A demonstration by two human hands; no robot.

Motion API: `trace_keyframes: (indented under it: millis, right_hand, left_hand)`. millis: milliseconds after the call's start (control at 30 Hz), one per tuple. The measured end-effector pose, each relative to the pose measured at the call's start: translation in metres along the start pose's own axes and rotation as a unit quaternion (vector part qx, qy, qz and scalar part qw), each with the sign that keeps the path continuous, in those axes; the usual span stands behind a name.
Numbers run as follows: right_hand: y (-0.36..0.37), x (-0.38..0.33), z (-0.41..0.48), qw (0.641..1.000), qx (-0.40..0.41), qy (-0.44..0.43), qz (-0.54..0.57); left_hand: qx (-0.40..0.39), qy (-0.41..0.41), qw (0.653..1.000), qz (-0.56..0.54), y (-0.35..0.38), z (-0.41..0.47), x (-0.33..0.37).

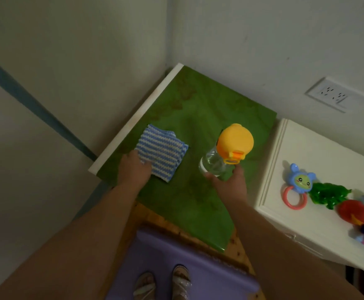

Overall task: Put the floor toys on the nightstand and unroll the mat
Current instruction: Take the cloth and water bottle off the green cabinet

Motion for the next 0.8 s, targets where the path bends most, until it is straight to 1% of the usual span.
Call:
trace_keyframes:
  millis: [100, 167, 233, 300, 400, 467, 533, 633, 700, 800]
  right_hand:
    - [0.003, -0.007, 0.010, 0.998, 0.014, -0.046, 0.028]
    - [0.002, -0.014, 0.016, 0.995, 0.027, -0.080, 0.057]
    - [0.003, -0.017, 0.022, 0.993, 0.026, -0.080, 0.085]
    - [0.008, -0.017, 0.025, 0.991, 0.016, -0.075, 0.105]
    - [0.009, -0.021, 0.027, 0.991, 0.006, -0.084, 0.106]
    - [0.007, -0.020, 0.026, 0.993, 0.002, -0.081, 0.088]
    - [0.003, -0.019, 0.021, 0.993, 0.011, -0.077, 0.090]
    - [0.000, -0.021, 0.008, 0.992, 0.010, -0.076, 0.102]
    - [0.000, -0.030, -0.003, 0.992, 0.000, -0.091, 0.084]
    - [-0.002, -0.052, -0.020, 0.991, -0.015, -0.120, 0.059]
  left_hand:
    - [0.031, -0.027, 0.998, 0.040, -0.001, 0.020, -0.003]
    - [0.018, -0.031, 0.999, 0.041, 0.007, 0.031, -0.002]
    - [0.008, -0.041, 0.997, 0.061, 0.015, 0.039, -0.003]
    - [0.009, -0.066, 0.994, 0.090, 0.018, 0.042, -0.007]
    - [-0.010, -0.092, 0.991, 0.099, 0.025, 0.041, -0.010]
    - [-0.011, -0.072, 0.995, 0.075, 0.028, 0.037, -0.004]
    - [0.000, -0.063, 0.998, 0.006, 0.025, 0.027, 0.000]
    - [-0.013, -0.084, 0.991, -0.106, 0.018, 0.009, -0.006]
    - [-0.021, -0.086, 0.986, -0.142, 0.008, -0.006, -0.009]
    - [0.000, -0.083, 0.978, -0.191, -0.018, -0.029, -0.016]
Point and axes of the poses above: each hand's wrist, its own z-axis towards the middle knuckle, its own y-axis out of the palm, x = y × z, the point moved 10 cm from there along z, towards the middle knuckle
